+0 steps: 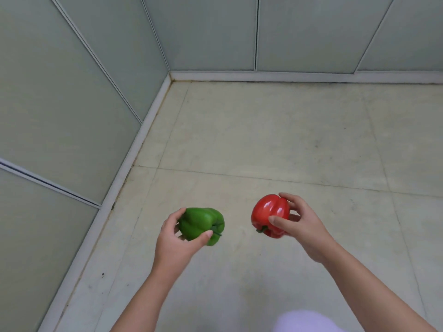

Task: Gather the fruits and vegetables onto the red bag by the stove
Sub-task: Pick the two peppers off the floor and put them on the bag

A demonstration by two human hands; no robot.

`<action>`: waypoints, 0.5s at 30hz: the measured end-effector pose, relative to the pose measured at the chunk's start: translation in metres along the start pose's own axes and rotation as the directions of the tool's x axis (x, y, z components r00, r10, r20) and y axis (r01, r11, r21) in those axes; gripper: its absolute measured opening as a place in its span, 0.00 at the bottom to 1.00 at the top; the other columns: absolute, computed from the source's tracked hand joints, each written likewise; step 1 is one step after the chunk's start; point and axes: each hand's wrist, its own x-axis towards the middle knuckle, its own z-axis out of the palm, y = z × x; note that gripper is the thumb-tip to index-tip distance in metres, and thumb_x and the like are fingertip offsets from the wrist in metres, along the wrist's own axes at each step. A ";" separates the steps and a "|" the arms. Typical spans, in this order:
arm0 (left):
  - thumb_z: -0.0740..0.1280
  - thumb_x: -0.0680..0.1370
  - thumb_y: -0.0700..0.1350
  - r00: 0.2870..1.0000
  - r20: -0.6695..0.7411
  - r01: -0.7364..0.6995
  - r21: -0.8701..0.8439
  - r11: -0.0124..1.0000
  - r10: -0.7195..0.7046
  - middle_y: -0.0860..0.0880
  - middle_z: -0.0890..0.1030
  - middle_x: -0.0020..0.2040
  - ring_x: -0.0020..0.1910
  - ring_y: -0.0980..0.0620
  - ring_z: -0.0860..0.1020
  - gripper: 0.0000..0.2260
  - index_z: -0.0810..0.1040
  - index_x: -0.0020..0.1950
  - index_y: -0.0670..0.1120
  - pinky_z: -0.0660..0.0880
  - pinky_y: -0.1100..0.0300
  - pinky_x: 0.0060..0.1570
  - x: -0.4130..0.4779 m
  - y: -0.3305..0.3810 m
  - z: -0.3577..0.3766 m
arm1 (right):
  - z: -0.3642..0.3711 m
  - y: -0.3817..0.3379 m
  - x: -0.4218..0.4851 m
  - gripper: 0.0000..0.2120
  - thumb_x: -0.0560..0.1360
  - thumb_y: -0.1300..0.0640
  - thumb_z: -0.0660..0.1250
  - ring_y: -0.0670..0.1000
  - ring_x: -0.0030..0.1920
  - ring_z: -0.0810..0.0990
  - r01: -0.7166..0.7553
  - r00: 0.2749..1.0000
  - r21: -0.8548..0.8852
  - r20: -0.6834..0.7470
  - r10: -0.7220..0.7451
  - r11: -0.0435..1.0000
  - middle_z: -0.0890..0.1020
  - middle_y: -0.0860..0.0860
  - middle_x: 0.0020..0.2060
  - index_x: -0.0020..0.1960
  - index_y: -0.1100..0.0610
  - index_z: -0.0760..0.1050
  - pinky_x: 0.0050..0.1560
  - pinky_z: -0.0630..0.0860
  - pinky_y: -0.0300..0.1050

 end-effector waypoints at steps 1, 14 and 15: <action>0.79 0.62 0.40 1.000 0.003 -0.012 -0.004 1.000 0.012 0.49 0.74 0.61 0.59 0.51 0.74 0.30 0.71 0.60 0.53 0.74 0.57 0.54 0.002 0.010 0.000 | -0.002 -0.011 -0.002 0.30 0.59 0.56 0.77 0.54 0.53 0.77 0.024 1.000 0.018 -0.014 -0.024 1.000 0.73 0.50 0.57 0.57 0.42 0.70 0.52 0.77 0.56; 0.78 0.63 0.38 0.993 -0.030 -0.115 -0.028 0.993 0.114 0.51 0.74 0.61 0.58 0.56 0.75 0.31 0.70 0.62 0.53 0.75 0.66 0.52 -0.001 0.181 -0.015 | -0.006 -0.160 -0.049 0.30 0.55 0.50 0.76 0.52 0.56 0.77 0.167 0.969 0.252 -0.218 -0.112 0.953 0.75 0.49 0.57 0.55 0.39 0.70 0.54 0.76 0.54; 0.78 0.63 0.39 0.993 -0.042 -0.108 -0.031 0.994 0.107 0.51 0.73 0.62 0.58 0.56 0.75 0.31 0.70 0.62 0.54 0.75 0.66 0.51 -0.006 0.195 -0.015 | -0.008 -0.172 -0.058 0.31 0.54 0.49 0.76 0.52 0.56 0.77 0.162 0.970 0.271 -0.220 -0.103 0.949 0.75 0.49 0.57 0.55 0.39 0.71 0.54 0.76 0.55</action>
